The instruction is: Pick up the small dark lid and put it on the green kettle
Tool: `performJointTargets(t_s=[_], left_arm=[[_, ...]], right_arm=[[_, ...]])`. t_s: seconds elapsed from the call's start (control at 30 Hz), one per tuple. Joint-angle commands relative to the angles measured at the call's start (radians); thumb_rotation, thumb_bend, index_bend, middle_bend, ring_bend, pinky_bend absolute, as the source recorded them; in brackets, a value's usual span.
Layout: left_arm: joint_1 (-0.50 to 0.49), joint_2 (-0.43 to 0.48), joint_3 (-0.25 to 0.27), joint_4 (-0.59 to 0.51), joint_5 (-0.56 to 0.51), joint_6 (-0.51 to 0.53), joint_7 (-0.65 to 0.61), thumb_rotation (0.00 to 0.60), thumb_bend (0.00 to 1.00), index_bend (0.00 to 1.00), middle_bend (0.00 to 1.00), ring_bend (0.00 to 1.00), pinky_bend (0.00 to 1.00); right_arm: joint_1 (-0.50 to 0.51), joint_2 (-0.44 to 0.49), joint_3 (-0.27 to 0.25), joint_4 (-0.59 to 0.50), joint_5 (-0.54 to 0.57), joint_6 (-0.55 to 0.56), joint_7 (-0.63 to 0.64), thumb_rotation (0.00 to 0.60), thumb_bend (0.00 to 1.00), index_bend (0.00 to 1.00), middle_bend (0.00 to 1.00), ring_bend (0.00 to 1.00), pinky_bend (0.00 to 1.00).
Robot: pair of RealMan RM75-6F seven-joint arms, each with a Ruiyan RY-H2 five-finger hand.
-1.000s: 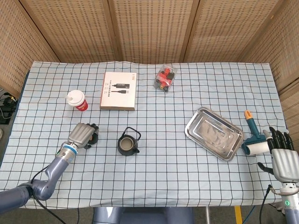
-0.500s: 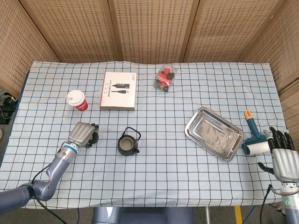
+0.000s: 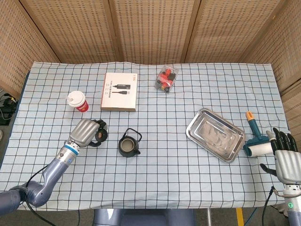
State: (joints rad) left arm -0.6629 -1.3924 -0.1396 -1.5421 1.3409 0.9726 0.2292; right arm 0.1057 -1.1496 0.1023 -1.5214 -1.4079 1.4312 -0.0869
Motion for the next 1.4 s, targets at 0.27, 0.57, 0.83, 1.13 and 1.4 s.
performJointTargets(t_s=[0.27,0.57,0.83,1.13,1.4], left_arm=[[-0.088,0.003,-0.027,-0.105,0.064,-0.037,0.010,0.600,0.21,0.49,0.42,0.50,0.60],[-0.130,-0.071,-0.003,-0.067,-0.013,-0.091,0.151,0.600,0.21,0.49,0.42,0.50,0.60],[-0.135,-0.107,0.010,-0.029,-0.060,-0.099,0.182,0.600,0.20,0.49,0.42,0.50,0.60],[-0.147,-0.151,0.018,0.018,-0.084,-0.097,0.213,0.600,0.21,0.49,0.42,0.50,0.60],[-0.153,-0.172,0.016,0.032,-0.095,-0.080,0.220,0.600,0.19,0.42,0.35,0.47,0.56]], right_arm=[[-0.002,0.004,0.004,-0.002,0.006,0.004,0.005,0.600,0.00,0.00,0.00,0.00,0.00],[-0.005,0.010,0.009,0.001,0.013,0.006,0.020,0.600,0.00,0.00,0.00,0.00,0.00],[-0.004,0.010,0.009,0.003,0.015,0.001,0.024,0.600,0.00,0.00,0.00,0.00,0.00],[-0.003,0.009,0.010,0.006,0.018,-0.003,0.025,0.600,0.00,0.00,0.00,0.00,0.00],[-0.002,0.010,0.010,0.008,0.020,-0.007,0.031,0.600,0.00,0.00,0.00,0.00,0.00]])
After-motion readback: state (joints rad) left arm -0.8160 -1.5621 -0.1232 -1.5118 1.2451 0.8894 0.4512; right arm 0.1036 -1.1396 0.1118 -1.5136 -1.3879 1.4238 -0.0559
